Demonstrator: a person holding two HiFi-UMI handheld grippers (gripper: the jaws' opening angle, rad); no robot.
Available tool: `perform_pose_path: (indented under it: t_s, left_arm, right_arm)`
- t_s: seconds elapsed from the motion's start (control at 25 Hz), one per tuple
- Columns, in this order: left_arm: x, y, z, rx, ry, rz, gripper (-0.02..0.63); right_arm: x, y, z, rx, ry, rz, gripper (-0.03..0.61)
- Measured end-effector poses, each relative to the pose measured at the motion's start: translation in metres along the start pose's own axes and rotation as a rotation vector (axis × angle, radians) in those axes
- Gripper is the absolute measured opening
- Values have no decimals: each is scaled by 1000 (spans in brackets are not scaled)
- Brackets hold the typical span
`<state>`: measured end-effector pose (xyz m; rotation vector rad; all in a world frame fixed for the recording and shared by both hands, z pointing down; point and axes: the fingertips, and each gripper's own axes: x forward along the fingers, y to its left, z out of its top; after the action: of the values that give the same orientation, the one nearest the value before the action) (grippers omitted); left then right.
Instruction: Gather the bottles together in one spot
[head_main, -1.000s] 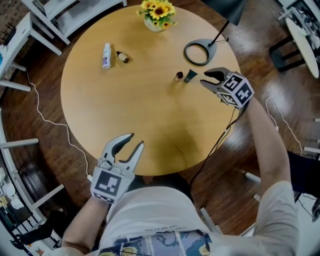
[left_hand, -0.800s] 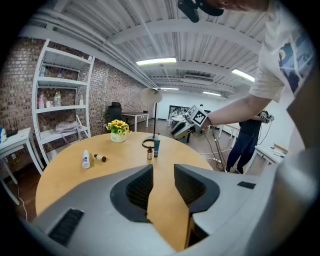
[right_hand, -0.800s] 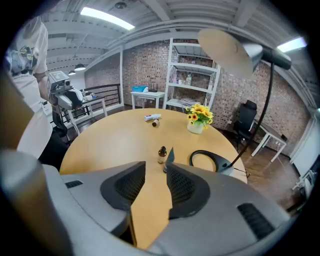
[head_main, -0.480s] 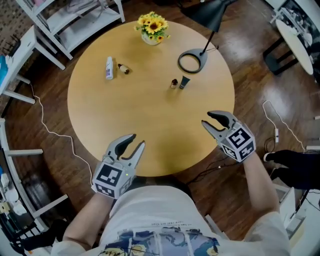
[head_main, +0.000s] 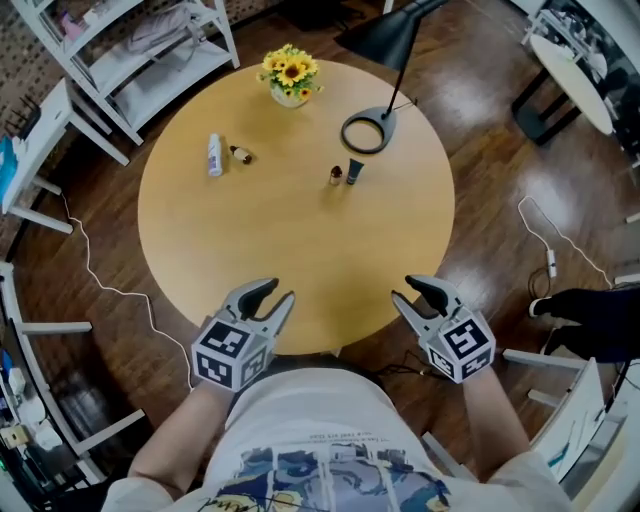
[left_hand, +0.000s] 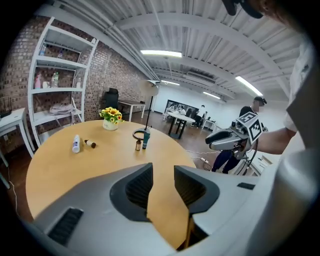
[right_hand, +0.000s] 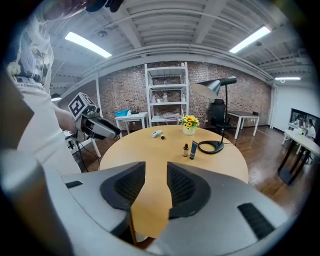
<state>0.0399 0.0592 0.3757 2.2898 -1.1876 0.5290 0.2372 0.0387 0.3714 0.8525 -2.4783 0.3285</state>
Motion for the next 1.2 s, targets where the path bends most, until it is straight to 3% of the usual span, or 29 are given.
perform_pose_path:
  t_s: [0.28, 0.84, 1.2]
  left_arm:
    - [-5, -10, 14, 47, -31, -27, 152]
    - [-18, 1, 17, 71, -60, -16, 164]
    - [-53, 56, -9, 66, -53, 49, 164]
  right_arm:
    - [-17, 13, 8, 50, -29, -39, 166]
    - [3, 34, 27, 12, -46, -19, 166]
    - [114, 57, 91, -120, -3, 127, 167]
